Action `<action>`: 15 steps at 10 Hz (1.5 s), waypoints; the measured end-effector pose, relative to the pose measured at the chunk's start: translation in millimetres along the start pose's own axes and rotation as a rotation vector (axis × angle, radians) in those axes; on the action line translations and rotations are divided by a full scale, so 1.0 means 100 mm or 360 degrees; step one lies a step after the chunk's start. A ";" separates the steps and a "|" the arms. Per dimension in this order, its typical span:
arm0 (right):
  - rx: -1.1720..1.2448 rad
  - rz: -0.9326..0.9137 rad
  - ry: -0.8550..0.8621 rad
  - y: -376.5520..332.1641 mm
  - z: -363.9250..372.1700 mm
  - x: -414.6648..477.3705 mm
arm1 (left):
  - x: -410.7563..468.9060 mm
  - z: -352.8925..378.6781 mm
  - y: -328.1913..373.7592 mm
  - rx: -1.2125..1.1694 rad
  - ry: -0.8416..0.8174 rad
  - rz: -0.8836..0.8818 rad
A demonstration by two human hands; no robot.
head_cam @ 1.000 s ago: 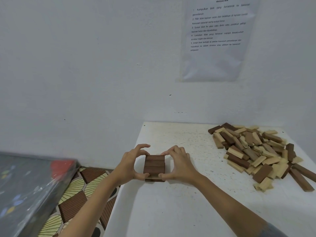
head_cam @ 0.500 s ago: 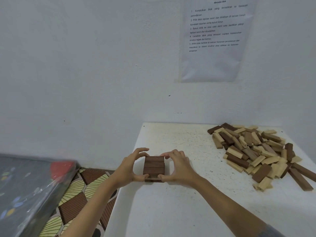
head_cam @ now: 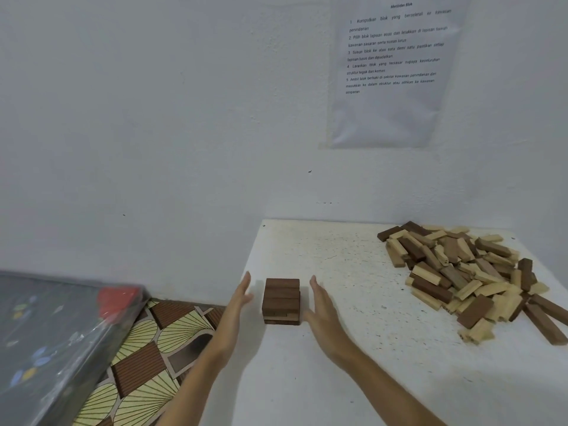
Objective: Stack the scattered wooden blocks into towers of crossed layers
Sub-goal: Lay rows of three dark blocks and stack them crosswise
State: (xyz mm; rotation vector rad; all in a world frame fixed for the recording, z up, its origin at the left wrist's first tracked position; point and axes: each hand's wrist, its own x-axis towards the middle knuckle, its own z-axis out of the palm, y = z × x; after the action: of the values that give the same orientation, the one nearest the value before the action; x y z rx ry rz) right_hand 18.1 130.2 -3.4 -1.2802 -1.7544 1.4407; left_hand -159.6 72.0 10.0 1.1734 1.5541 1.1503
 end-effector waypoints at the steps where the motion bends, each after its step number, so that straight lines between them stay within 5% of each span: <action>1: -0.0373 -0.0100 0.0009 0.03 0.12 -0.02 | -0.02 0.16 -0.10 -0.0066 -0.0181 -0.0134; 4: -0.0701 -0.0235 -0.0008 0.08 0.21 0.01 | 0.04 0.22 -0.15 0.0313 -0.0040 0.0044; 10: -0.0822 -0.0183 -0.0008 0.04 0.24 0.01 | 0.01 0.29 -0.12 0.0048 0.0010 0.0073; 11: -0.0711 -0.0179 -0.0009 0.04 0.22 0.01 | 0.03 0.29 -0.06 -0.0168 0.0056 -0.0201; 15: 0.0434 -0.0187 0.0409 -0.19 -0.17 -0.13 | -0.03 0.29 0.37 -0.0082 0.0296 0.0361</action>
State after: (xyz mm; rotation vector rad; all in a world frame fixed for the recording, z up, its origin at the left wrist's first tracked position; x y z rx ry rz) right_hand 31.2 126.4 21.0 -1.1414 -1.3886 1.3302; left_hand -123.9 79.6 40.0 1.2615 1.5464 1.4764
